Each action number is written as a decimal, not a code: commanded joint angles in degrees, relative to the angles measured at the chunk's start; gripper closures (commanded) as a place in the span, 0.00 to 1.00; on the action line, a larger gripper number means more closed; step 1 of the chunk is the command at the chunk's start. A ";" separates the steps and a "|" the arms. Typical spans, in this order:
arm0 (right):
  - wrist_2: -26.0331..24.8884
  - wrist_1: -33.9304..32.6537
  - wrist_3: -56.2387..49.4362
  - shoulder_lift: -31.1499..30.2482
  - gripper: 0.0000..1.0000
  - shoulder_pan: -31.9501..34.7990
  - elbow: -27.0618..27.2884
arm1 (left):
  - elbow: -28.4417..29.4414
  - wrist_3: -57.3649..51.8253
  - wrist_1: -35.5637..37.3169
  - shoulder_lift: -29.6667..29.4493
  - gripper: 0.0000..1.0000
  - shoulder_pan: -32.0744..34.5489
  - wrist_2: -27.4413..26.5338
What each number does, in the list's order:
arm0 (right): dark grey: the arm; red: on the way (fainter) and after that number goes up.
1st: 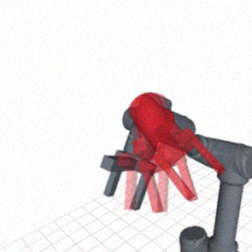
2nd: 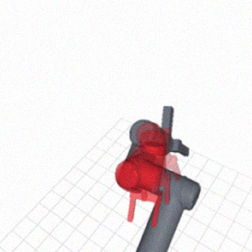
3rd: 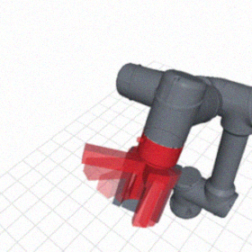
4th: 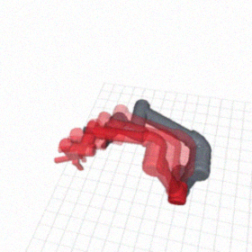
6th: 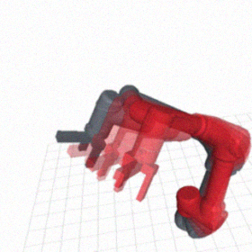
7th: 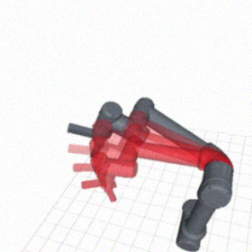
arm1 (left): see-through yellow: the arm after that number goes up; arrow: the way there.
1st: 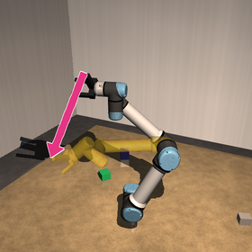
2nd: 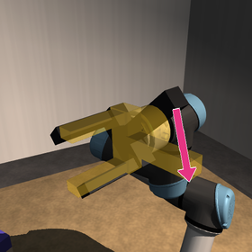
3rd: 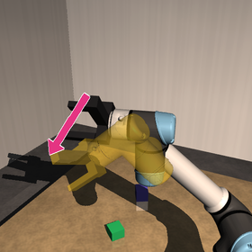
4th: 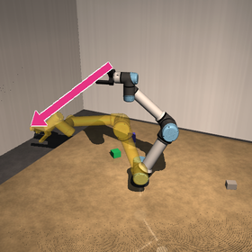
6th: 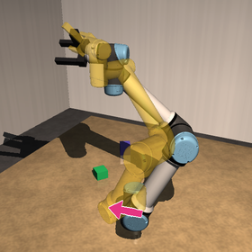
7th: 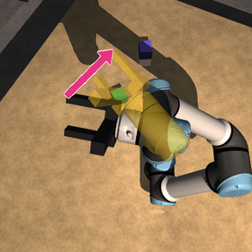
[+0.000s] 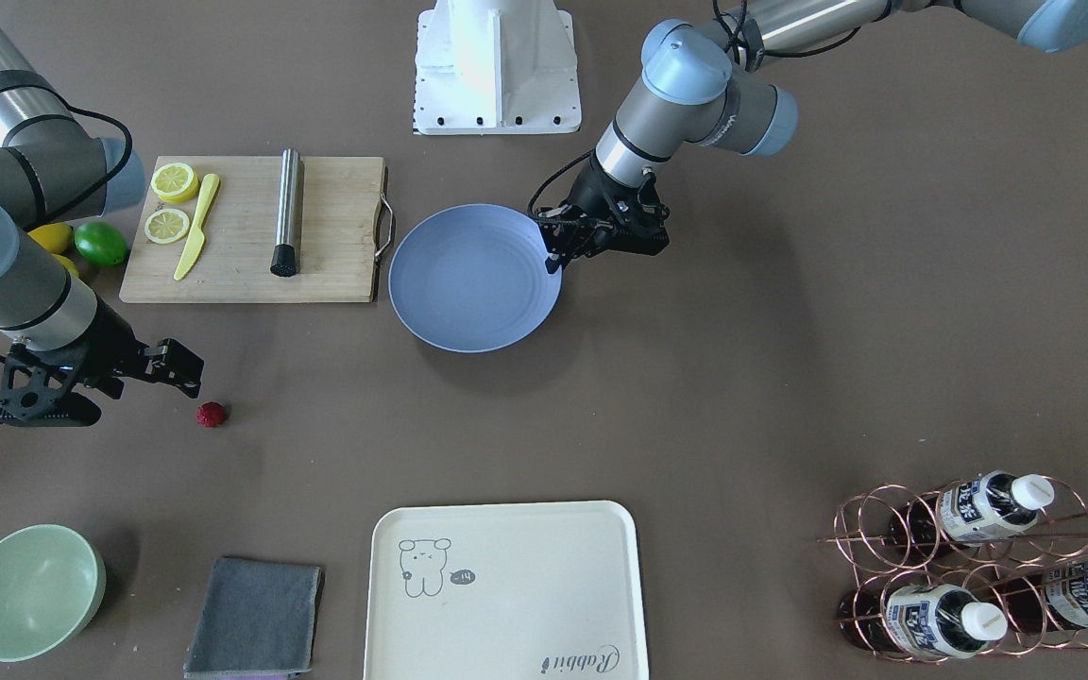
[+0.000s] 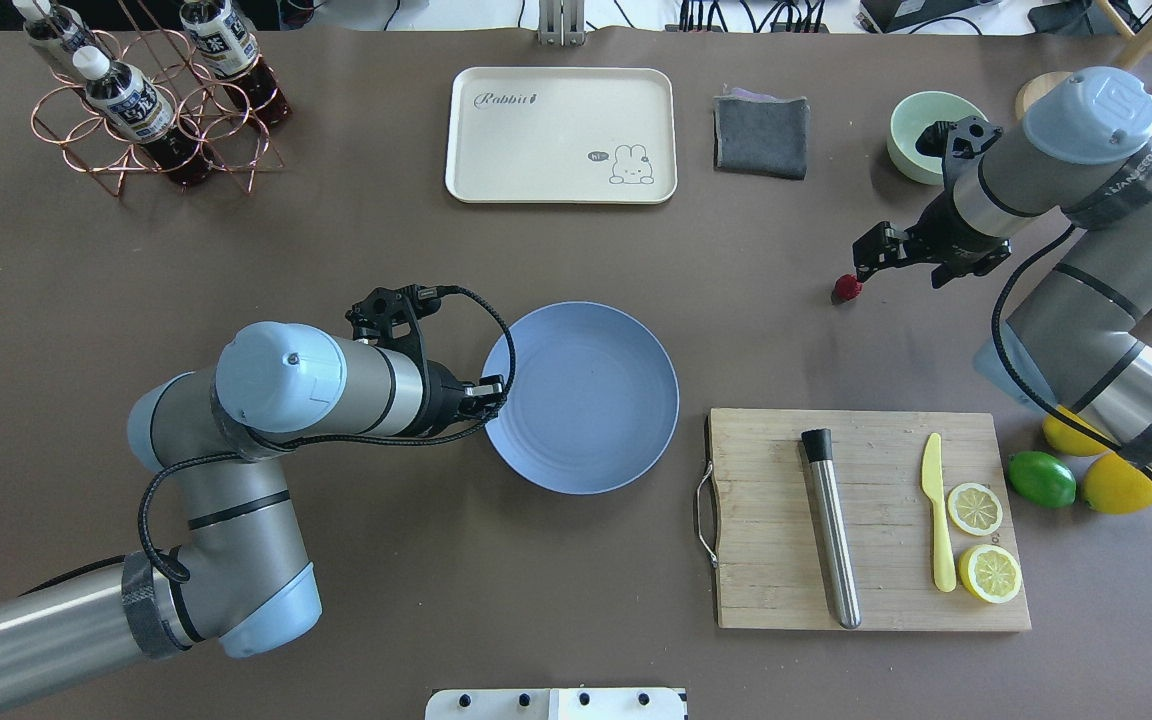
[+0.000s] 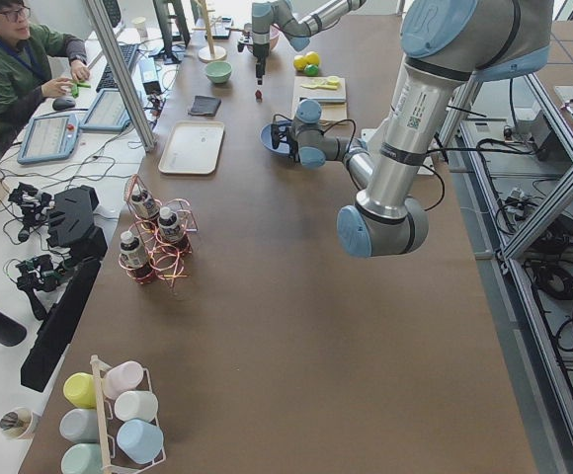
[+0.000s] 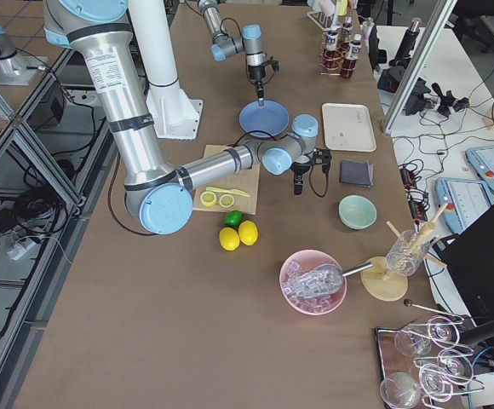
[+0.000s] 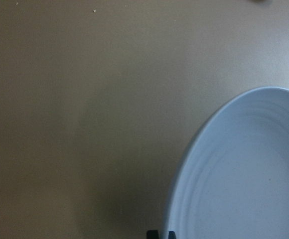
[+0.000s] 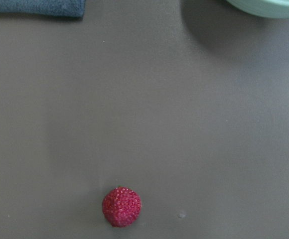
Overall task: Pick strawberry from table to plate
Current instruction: 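Lower the right gripper and grasp the red strawberry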
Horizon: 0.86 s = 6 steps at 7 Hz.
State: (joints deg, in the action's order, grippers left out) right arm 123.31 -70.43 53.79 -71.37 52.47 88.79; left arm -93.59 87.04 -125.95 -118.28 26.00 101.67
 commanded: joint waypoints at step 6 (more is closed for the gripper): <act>-2.98 0.03 0.44 4.40 0.00 -2.01 -4.68 | 0.78 -4.25 -0.26 0.60 0.64 2.39 -0.32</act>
State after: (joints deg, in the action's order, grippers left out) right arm 121.15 -70.39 54.23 -67.73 50.79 85.09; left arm -92.77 83.29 -126.04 -117.84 28.22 101.63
